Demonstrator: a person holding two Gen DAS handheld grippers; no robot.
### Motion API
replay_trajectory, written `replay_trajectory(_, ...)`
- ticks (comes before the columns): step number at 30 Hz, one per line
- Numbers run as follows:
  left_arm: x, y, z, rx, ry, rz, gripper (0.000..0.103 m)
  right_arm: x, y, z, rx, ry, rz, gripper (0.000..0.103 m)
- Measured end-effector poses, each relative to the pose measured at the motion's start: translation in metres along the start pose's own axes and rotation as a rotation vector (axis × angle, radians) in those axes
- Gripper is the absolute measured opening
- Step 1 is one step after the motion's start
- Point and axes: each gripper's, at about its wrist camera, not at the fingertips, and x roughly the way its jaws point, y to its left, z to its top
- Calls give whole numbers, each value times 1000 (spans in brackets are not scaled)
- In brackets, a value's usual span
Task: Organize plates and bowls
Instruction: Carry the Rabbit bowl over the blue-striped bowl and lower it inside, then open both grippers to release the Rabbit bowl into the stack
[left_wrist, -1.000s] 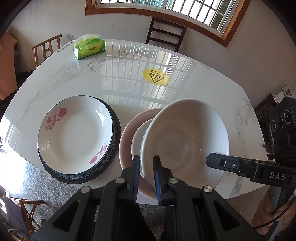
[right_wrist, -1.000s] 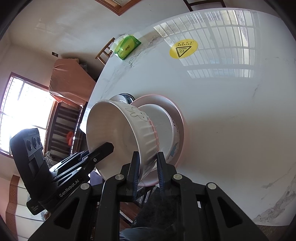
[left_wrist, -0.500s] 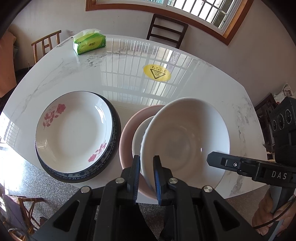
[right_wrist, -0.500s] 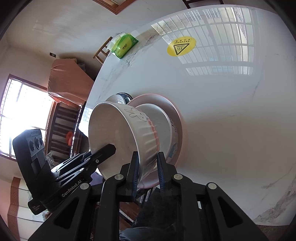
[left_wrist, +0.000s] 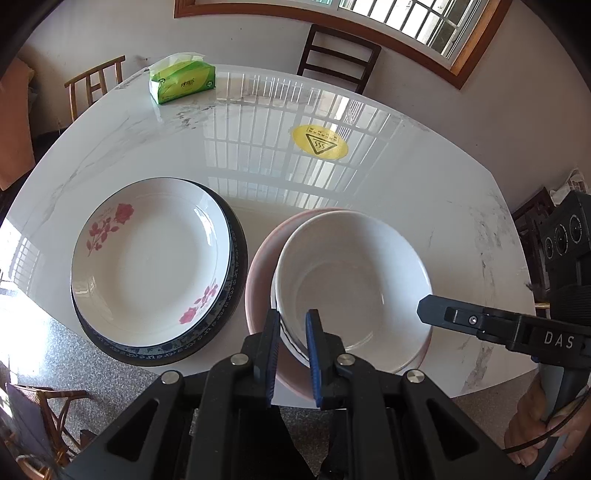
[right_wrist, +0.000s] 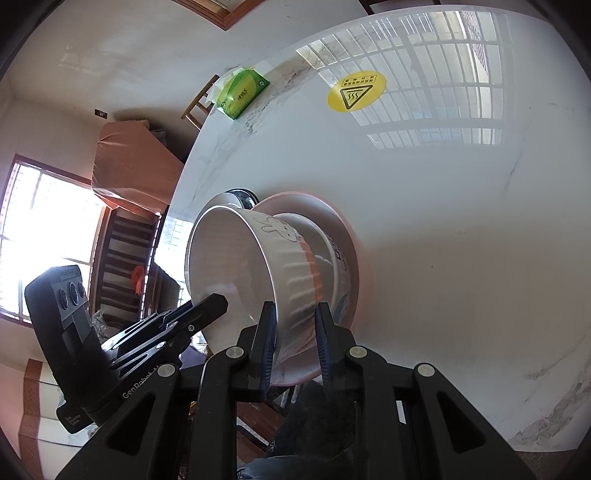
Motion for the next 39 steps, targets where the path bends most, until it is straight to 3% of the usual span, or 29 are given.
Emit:
replay_trajectory(8, -1, 0, 0, -6, 4, -5, 15, -1, -1, 1, 0, 0, 1, 20)
replay_trajectory(14, -15, -4, -2, 32, -43, 12, 15, 0, -2, 1, -10, -6, -1, 20)
replay_trajectory(19, -33, -1, -4, 52, -121, 42, 37, -9, 5, -2, -61, -57, -37, 22)
replay_trajectory(21, -36, 8, -6, 34, -133, 50, 38, -16, 8, -4, -89, -93, -59, 22)
replay_trajectory(25, -31, 29, -9, -12, -84, 33, 39, -28, 17, -13, -178, -179, -153, 25)
replay_trajectory(29, -23, 41, -12, -31, -32, 45, 39, -26, 17, -22, -225, -197, -205, 25)
replay_trajectory(34, -14, 49, -10, -59, 22, 23, 48, -18, 3, -18, -188, -178, -185, 25)
replay_trajectory(39, -8, 44, -8, -35, 46, 43, 48, -10, -3, -16, -168, -156, -176, 25)
